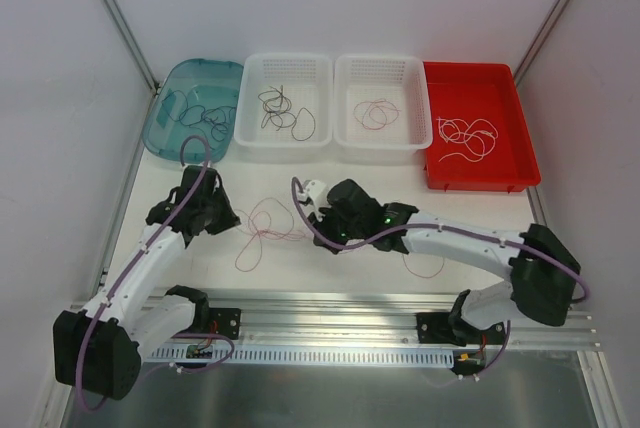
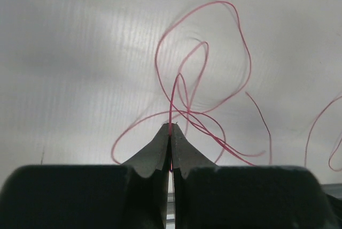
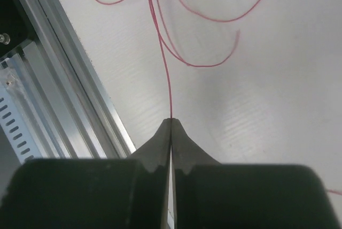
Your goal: Untangle the cables
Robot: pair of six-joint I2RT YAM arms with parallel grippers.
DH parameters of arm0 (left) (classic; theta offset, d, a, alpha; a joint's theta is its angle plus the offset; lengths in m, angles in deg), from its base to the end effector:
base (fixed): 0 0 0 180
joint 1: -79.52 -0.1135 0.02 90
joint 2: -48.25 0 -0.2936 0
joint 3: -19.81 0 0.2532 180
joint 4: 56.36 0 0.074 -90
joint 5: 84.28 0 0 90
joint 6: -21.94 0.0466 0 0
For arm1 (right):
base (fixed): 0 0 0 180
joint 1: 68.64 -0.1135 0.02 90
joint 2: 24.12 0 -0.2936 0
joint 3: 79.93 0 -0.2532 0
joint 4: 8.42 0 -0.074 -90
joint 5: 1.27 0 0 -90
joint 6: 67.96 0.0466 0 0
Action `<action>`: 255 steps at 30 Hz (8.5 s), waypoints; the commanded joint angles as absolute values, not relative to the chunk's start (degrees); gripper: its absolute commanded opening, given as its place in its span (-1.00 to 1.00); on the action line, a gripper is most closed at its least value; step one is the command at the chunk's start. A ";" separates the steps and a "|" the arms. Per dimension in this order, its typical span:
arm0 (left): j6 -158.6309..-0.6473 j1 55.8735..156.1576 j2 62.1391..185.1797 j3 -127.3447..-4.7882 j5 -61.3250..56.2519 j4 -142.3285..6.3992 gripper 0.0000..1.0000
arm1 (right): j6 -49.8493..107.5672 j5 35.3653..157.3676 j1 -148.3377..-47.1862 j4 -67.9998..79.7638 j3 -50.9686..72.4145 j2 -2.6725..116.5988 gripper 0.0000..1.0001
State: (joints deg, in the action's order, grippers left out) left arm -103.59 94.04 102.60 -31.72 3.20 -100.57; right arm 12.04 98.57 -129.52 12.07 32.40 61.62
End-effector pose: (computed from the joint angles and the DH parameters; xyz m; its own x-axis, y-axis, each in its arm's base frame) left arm 0.1776 -0.0481 0.2514 -0.7389 -0.4084 -0.5360 -0.1842 0.8876 -0.4223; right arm 0.1549 0.2945 0.2530 -0.1380 -0.5993 -0.7886 -0.9644 0.2627 -0.0309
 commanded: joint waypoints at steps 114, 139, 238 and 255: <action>-102.33 84.79 102.48 -26.33 -6.32 -98.46 0.57 | 12.73 68.16 -127.96 20.58 -0.30 53.33 -0.99; -109.46 102.19 122.16 -36.25 5.46 -93.45 0.51 | 1.57 59.99 -124.80 23.74 -1.89 29.41 -0.99; -84.84 96.39 87.81 -32.22 10.63 -100.57 0.41 | 41.12 80.72 -82.96 32.80 49.79 52.17 0.54; -87.04 96.30 76.55 -29.32 24.53 -97.93 0.43 | 35.85 88.20 -88.05 34.98 45.15 45.78 -0.99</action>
State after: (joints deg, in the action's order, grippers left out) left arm -86.93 96.36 76.63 -29.67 22.11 -99.91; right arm 37.33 83.88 -85.72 34.17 48.97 50.27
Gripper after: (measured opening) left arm 0.715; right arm 0.015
